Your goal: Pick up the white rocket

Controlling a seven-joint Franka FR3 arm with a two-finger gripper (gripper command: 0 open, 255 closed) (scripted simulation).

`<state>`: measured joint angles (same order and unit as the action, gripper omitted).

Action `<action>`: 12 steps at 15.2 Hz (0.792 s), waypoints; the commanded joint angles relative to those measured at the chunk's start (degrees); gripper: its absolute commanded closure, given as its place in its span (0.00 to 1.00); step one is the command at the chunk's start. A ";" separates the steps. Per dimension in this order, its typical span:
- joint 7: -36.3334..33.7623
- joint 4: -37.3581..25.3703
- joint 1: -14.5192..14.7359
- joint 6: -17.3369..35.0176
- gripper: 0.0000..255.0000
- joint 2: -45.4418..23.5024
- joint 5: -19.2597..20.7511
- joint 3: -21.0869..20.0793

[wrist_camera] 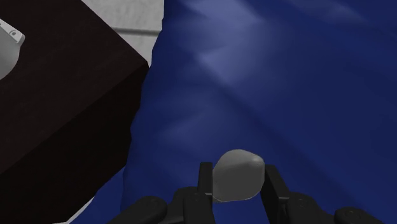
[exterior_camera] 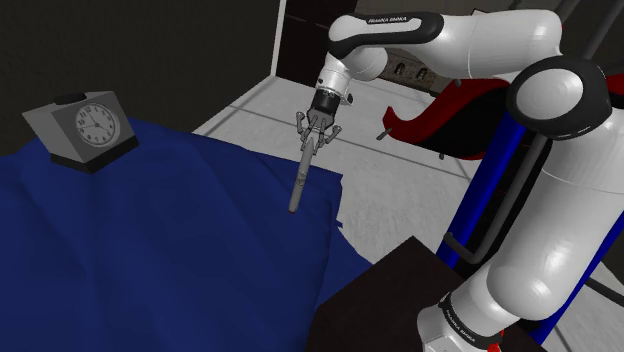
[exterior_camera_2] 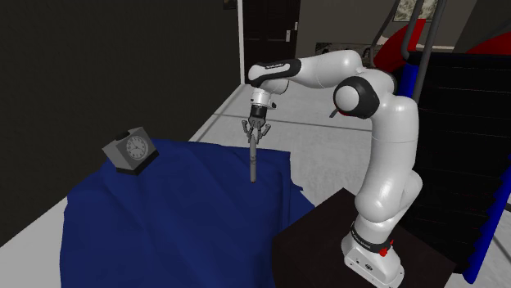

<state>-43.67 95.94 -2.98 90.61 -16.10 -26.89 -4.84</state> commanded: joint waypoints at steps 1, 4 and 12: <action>-0.04 -0.02 0.02 0.01 1.00 -0.03 -0.01 -0.02; -0.88 -1.59 -0.08 -1.87 1.00 0.45 -0.01 -0.02; -3.20 -6.45 -0.38 -7.01 1.00 1.22 -0.15 -0.04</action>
<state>-46.60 90.08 -3.31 84.25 -14.97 -27.02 -4.88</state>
